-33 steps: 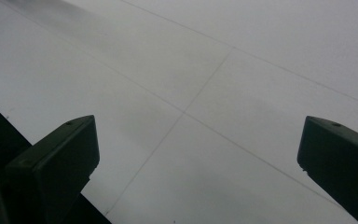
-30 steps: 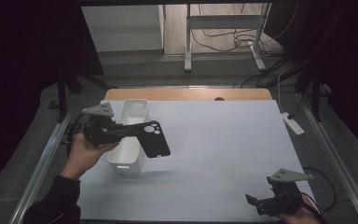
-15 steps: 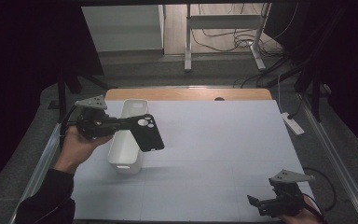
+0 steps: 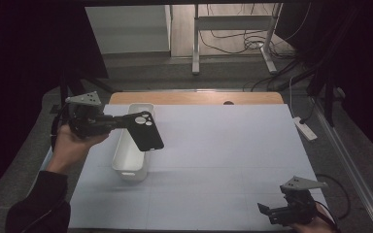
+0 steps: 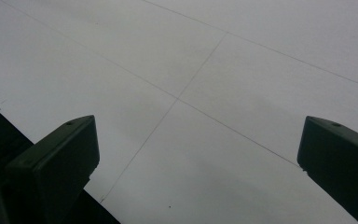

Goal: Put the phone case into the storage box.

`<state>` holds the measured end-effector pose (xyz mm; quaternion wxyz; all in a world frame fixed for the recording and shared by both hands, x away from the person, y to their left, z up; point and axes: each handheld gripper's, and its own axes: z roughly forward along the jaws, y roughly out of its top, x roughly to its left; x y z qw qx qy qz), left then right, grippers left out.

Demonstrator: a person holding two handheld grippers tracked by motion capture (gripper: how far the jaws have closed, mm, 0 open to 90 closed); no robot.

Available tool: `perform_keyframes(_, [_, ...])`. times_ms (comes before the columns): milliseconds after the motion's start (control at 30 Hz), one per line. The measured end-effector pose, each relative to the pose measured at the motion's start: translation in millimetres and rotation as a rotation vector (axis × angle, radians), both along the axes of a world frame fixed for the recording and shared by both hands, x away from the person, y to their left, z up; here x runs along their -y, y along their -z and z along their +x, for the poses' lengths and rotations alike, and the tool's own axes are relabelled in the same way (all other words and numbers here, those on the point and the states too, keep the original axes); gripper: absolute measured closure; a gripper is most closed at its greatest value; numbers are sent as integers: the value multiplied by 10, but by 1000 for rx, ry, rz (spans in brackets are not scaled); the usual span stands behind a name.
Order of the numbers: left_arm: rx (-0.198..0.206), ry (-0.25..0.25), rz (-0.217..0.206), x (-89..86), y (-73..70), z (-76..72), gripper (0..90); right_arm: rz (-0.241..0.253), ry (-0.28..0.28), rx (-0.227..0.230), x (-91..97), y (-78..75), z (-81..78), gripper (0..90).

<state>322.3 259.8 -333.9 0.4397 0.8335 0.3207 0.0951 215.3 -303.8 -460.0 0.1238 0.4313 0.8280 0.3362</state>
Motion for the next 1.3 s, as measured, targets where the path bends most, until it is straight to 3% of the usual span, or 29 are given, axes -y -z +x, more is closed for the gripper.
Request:
perform_keyframes(533, [8,-65,19,-294,57,127,823,14,7,8,18,-4,0,0])
perform_keyframes(1300, [14,-140,50,-438,183,439,822,18,4,5,21,-5,-2,0])
